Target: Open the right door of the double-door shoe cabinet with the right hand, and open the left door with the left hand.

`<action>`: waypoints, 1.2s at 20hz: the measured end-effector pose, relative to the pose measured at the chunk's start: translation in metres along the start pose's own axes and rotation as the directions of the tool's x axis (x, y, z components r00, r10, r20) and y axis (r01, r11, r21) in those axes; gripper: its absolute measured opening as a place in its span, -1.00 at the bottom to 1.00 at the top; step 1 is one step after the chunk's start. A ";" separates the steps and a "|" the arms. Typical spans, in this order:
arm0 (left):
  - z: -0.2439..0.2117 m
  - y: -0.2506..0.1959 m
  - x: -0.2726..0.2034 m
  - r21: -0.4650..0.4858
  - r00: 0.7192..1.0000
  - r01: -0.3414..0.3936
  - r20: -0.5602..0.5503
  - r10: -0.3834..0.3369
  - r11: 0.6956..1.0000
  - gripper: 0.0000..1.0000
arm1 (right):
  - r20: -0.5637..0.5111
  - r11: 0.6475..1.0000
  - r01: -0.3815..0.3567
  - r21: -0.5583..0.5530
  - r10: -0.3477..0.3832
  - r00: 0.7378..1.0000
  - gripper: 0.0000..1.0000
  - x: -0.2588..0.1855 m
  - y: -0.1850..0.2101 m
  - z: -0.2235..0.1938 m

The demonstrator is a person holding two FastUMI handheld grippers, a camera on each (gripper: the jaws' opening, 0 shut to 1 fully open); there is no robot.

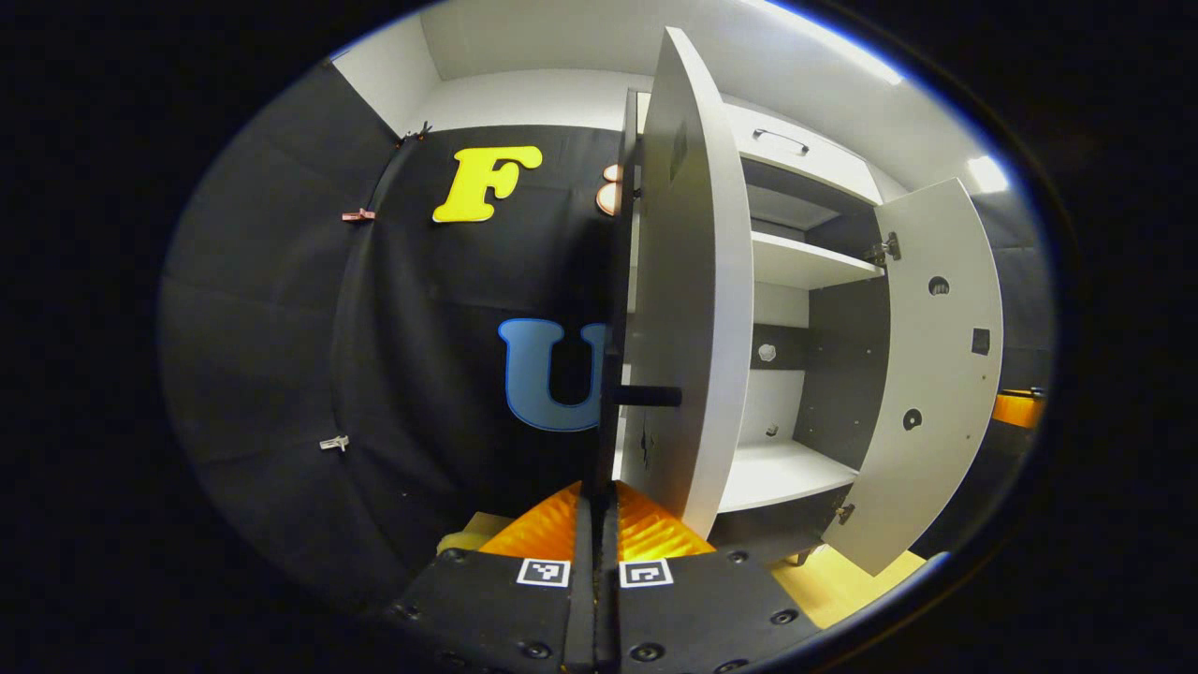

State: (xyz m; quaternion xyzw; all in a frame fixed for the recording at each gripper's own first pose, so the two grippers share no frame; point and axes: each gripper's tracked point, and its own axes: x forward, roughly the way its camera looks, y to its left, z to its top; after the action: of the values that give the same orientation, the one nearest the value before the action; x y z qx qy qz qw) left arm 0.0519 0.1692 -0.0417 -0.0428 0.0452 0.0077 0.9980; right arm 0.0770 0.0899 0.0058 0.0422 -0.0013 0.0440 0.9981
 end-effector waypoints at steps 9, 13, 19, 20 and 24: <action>0.018 -0.006 -0.035 0.027 0.996 -0.074 0.048 0.073 0.997 -0.82 | 0.003 1.000 -0.002 0.019 0.002 1.000 0.95 0.003 0.000 0.002; 0.032 -0.017 -0.055 0.039 0.993 -0.094 0.081 0.091 0.995 -0.75 | 0.000 1.000 -0.009 0.015 0.009 1.000 0.95 0.004 0.001 0.000; 0.044 -0.040 -0.073 0.045 0.989 -0.094 0.119 0.088 0.995 0.18 | -0.007 0.999 -0.011 0.032 0.011 1.000 0.95 0.008 -0.001 -0.002; 0.044 -0.045 -0.074 0.053 0.989 -0.090 0.119 0.083 0.995 0.46 | -0.008 0.999 -0.011 0.033 0.011 1.000 0.95 0.009 -0.002 -0.003; 0.040 -0.070 -0.073 0.046 0.992 -0.058 0.114 0.052 0.997 0.90 | -0.009 0.999 -0.012 0.040 0.012 1.000 0.95 0.009 -0.001 -0.003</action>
State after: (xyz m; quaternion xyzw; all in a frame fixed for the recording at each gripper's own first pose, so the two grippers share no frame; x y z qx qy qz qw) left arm -0.0158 0.1022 0.0109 -0.0163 -0.0099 0.0364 0.9992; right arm 0.0859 0.0897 0.0031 0.0619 0.0038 0.0501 0.9968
